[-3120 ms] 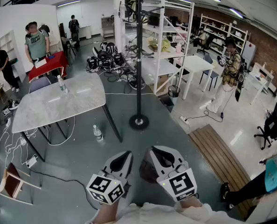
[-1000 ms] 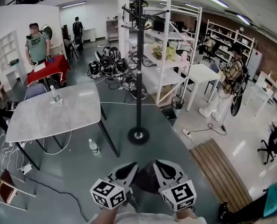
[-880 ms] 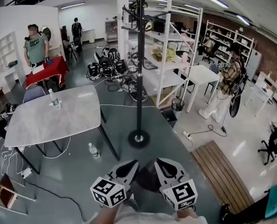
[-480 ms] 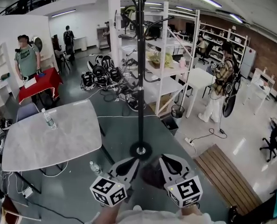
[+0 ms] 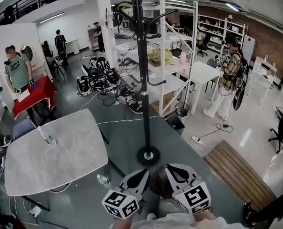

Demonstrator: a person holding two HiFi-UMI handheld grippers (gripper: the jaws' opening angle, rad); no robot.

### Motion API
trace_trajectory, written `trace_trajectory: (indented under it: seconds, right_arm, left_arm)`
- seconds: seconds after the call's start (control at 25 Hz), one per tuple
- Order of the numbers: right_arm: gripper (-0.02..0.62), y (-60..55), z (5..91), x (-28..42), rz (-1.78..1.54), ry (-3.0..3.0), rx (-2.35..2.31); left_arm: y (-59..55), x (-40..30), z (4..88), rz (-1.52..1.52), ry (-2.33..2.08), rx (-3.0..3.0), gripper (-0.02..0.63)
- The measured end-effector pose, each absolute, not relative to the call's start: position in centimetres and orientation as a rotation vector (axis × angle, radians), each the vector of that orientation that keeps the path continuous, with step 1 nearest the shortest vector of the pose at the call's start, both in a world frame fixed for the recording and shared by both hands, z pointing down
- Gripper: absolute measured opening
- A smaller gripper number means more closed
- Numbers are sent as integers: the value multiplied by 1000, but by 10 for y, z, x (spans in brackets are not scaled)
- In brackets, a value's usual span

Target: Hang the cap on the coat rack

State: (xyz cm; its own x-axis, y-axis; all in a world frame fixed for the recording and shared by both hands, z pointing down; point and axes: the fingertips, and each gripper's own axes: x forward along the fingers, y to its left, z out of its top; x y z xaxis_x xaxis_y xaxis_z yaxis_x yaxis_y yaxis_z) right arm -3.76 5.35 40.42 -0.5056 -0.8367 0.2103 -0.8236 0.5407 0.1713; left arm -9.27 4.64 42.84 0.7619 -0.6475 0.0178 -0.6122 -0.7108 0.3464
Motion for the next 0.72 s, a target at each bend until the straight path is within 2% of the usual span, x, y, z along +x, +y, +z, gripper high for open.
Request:
trace_trajectory:
  seconds: [0.44, 0.72]
  right_arm:
    - [5, -30, 414, -42, -80, -2584, 1344]
    - [5, -100, 409, -14, -64, -2628, 1329]
  left_arm:
    - [-27, -109, 436, -121, -1094, 2608, 15]
    - [-97, -70, 430, -118, -1083, 2632, 14]
